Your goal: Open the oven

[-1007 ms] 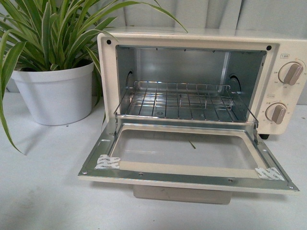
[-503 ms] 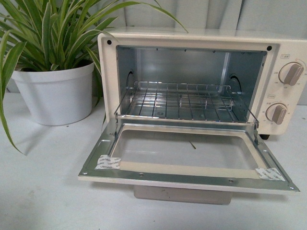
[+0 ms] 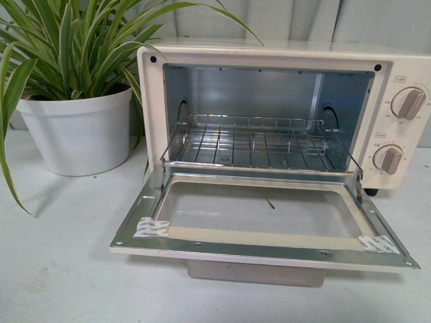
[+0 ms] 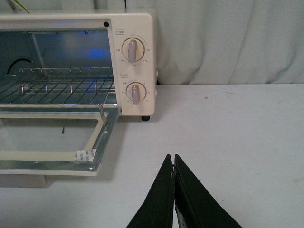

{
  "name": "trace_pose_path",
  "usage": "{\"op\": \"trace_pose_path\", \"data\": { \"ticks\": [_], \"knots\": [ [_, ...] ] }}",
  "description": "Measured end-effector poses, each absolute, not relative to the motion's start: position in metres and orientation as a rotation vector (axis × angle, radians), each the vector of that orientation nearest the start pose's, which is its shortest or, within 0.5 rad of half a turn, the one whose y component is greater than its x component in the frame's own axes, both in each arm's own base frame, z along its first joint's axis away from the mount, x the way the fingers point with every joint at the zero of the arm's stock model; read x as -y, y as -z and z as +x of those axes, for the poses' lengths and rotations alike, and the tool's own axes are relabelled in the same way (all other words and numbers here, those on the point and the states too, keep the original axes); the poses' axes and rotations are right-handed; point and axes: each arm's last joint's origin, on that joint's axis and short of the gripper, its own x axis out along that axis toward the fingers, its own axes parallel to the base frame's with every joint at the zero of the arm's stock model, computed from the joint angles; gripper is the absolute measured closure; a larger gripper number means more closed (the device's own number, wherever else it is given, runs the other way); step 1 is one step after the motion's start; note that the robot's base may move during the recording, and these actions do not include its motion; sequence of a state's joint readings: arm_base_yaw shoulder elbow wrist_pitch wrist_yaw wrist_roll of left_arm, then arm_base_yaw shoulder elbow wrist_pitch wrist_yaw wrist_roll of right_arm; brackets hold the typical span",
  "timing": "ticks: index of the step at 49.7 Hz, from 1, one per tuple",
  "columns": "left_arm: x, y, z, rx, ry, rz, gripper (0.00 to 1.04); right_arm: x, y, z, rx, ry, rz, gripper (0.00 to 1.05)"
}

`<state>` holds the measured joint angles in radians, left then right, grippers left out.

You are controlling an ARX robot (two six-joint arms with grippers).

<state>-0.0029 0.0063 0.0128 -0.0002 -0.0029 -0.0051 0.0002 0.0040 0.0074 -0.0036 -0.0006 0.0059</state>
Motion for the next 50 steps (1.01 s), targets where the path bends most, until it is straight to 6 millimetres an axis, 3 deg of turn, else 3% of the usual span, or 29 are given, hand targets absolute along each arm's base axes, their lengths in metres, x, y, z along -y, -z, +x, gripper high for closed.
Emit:
{"op": "trace_pose_path", "data": {
  "ticks": [26,38,44,50],
  "knots": [
    [0.0002,-0.1675,0.0972,0.008,0.0,-0.006,0.99,0.0,-0.1654,0.0975,0.0,0.0,0.003,1.02],
    [0.0002,-0.1675,0.0972,0.008,0.0,-0.005,0.54,0.0,-0.1654,0.0975,0.0,0.0,0.003,0.6],
    [0.0002,-0.1675,0.0972,0.008,0.0,-0.005,0.26,0.0,-0.1654,0.0975,0.0,0.0,0.003,0.31],
    [0.0002,-0.1675,0.0972,0.008,0.0,-0.004,0.05,0.0,-0.1654,0.0975,0.0,0.0,0.004,0.08]
  ]
}}
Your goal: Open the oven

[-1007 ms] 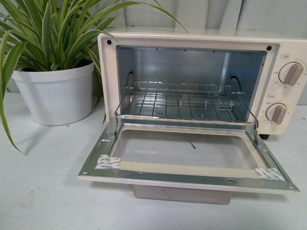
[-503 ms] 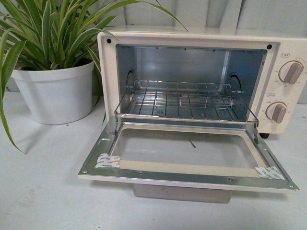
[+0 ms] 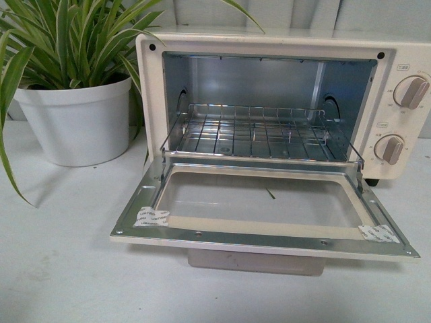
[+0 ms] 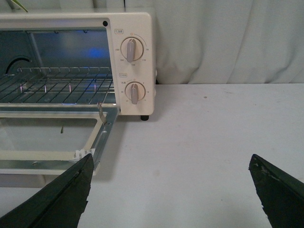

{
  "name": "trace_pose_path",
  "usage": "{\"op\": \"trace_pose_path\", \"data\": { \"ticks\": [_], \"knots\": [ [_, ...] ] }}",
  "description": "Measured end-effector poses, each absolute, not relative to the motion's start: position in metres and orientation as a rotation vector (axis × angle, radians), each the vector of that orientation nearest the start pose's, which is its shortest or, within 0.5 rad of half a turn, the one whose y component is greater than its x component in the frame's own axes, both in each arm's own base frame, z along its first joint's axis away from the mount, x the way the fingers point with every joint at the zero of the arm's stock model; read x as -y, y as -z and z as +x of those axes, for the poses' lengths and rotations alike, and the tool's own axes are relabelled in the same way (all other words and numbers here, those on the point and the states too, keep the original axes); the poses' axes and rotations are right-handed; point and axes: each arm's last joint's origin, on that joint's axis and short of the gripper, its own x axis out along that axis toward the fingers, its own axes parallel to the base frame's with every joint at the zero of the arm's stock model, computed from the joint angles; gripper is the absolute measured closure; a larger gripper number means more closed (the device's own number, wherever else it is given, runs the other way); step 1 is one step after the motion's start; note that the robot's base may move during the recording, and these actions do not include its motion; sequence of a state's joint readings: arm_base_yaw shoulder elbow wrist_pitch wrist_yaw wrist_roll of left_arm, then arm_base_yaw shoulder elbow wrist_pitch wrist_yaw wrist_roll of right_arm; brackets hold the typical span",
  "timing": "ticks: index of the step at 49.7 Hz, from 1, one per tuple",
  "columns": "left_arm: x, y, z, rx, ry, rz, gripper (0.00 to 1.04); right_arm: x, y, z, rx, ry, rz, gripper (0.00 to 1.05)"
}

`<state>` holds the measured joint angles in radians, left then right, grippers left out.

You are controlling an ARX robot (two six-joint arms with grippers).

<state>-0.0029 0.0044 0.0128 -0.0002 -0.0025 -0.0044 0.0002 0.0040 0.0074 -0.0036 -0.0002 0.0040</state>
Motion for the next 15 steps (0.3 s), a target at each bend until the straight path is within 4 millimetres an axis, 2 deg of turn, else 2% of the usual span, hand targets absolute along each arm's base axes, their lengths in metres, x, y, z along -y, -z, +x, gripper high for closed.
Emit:
{"op": "trace_pose_path", "data": {
  "ticks": [2,15],
  "knots": [
    [0.0002,-0.1675,0.0972,0.008,0.0,-0.004,0.07,0.0,-0.1654,0.0975,0.0,0.0,0.004,0.09],
    [0.0002,-0.1675,0.0972,0.008,0.0,-0.004,0.06,0.0,-0.1654,0.0975,0.0,0.0,0.004,0.09]
  ]
}}
